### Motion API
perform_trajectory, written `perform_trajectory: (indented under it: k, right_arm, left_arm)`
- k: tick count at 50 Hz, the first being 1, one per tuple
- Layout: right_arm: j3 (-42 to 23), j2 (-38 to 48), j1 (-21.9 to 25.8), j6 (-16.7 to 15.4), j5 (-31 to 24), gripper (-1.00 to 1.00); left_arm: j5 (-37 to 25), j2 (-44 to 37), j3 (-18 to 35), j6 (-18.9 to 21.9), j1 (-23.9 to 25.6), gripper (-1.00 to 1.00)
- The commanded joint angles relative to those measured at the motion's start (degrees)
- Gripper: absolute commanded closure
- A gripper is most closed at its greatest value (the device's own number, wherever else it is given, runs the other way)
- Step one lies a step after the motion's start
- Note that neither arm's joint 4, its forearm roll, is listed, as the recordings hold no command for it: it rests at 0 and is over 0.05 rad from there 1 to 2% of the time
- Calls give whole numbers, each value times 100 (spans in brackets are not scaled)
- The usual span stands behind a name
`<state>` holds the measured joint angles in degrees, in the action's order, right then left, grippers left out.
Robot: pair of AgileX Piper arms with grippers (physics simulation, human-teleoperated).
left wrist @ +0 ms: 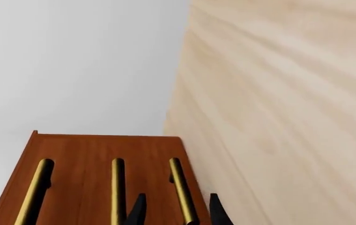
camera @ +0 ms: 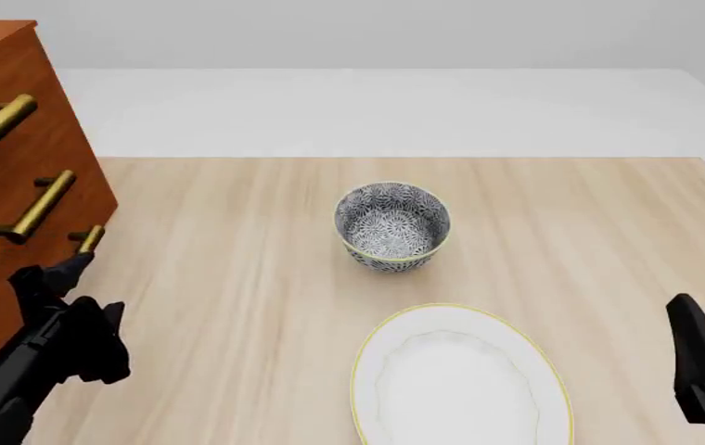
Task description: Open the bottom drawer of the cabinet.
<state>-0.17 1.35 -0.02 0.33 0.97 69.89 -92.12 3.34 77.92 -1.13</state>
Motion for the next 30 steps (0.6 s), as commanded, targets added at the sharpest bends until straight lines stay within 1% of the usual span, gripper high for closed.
perform_trajectory:
  k: [1,30]
  right_arm:
    - [0,1,-1,1,0,-100]
    - [0,-1,0,0,0,-100]
  left_arm:
    - [0,-246,124,-13,-73,-100]
    - [0,-751,485,84,-259,-100]
